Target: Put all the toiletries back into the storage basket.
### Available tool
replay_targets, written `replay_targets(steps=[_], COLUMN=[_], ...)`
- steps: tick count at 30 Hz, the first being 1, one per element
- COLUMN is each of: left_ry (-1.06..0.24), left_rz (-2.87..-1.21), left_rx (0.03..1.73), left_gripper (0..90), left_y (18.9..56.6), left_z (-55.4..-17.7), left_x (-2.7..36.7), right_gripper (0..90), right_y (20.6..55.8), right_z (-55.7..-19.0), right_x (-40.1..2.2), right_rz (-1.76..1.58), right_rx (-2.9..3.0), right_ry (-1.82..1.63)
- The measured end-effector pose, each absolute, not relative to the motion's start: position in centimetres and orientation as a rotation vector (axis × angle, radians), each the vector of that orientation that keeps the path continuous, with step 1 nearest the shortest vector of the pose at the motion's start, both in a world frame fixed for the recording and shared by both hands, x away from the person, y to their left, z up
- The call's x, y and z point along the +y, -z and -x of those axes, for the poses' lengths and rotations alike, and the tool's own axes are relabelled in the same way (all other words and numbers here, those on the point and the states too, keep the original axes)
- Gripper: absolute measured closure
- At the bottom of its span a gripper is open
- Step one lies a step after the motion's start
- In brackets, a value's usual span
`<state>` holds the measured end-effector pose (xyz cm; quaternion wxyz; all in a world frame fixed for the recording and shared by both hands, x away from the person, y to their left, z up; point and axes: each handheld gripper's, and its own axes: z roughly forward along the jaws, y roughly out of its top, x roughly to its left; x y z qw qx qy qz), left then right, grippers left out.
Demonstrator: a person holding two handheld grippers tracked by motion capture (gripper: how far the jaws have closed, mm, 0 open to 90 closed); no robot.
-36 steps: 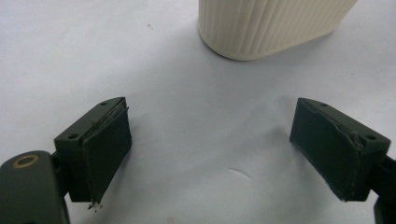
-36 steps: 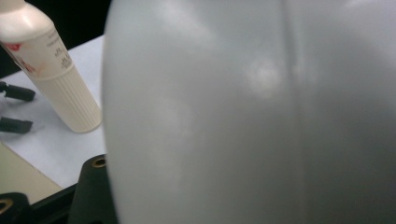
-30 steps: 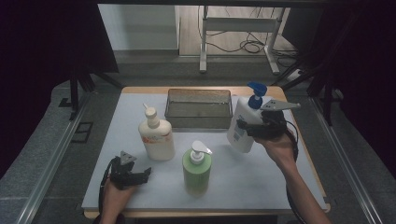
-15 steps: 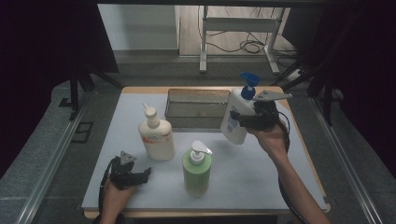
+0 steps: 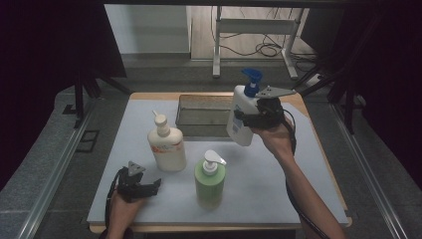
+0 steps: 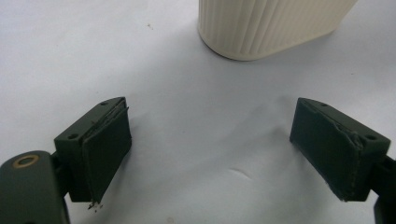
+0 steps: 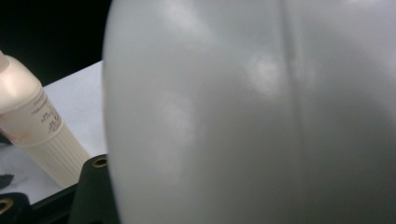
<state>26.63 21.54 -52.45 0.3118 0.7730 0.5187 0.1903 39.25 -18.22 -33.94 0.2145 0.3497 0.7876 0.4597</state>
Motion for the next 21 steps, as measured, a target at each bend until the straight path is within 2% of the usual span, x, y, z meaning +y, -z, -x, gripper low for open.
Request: replay_targets(steps=[21], left_ry=[-0.503], left_rz=[-2.037], left_rx=[1.369], left_gripper=[12.1], left_y=[52.5], left_z=[-26.6], left_x=[21.5], right_gripper=[37.6], right_y=[33.5], right_z=[-42.3], right_x=[-13.4], right_rz=[-0.96], right_rx=[2.176], right_ry=[-1.263])
